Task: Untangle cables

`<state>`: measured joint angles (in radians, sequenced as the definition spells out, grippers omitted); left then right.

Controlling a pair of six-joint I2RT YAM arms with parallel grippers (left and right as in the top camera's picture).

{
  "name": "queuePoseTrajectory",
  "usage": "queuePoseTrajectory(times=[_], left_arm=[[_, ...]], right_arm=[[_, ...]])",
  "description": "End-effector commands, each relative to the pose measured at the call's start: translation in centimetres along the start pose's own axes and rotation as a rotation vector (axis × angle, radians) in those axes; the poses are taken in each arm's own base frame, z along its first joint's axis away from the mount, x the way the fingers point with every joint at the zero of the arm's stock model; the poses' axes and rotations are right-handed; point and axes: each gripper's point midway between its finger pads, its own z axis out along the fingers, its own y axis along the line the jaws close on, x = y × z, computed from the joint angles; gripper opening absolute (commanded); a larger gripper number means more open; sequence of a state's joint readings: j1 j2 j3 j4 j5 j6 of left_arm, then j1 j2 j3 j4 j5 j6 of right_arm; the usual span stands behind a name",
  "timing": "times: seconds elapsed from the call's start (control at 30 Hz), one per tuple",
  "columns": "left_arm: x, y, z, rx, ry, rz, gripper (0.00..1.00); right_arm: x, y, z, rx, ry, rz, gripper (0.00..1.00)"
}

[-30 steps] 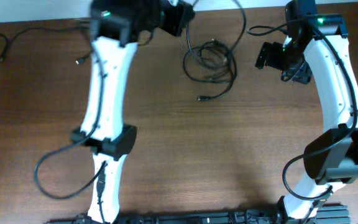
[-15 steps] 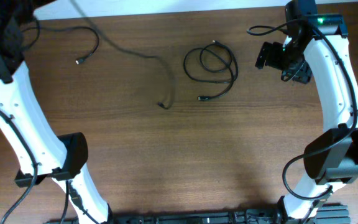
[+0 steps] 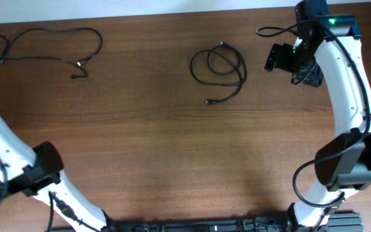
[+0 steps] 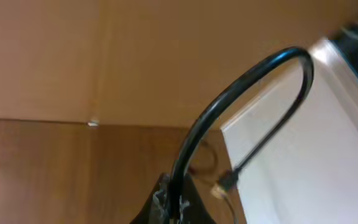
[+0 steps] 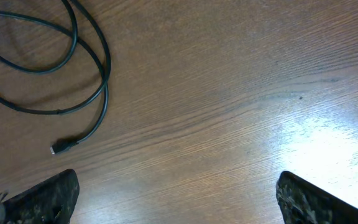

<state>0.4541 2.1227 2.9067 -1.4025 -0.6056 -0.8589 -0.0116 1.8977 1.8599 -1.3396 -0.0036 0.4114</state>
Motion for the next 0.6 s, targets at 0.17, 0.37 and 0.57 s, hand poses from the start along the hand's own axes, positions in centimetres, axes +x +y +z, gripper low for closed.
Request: queuePoseTrajectory(times=[0.17, 0.37, 0.57], left_arm=[[0.6, 6.8, 11.4, -0.25, -0.034, -0.044, 0.0], [-0.7, 12.6, 12.9, -0.483, -0.141, 0.033, 0.0], [3.4, 10.2, 14.6, -0.297, 0.111, 0.162, 0.0]], right_arm=[[0.1, -0.4, 0.4, 0.018, 0.009, -0.001, 0.99], [0.1, -0.4, 0.4, 0.018, 0.009, -0.001, 0.99], [0.1, -0.4, 0.4, 0.018, 0.009, -0.001, 0.99]])
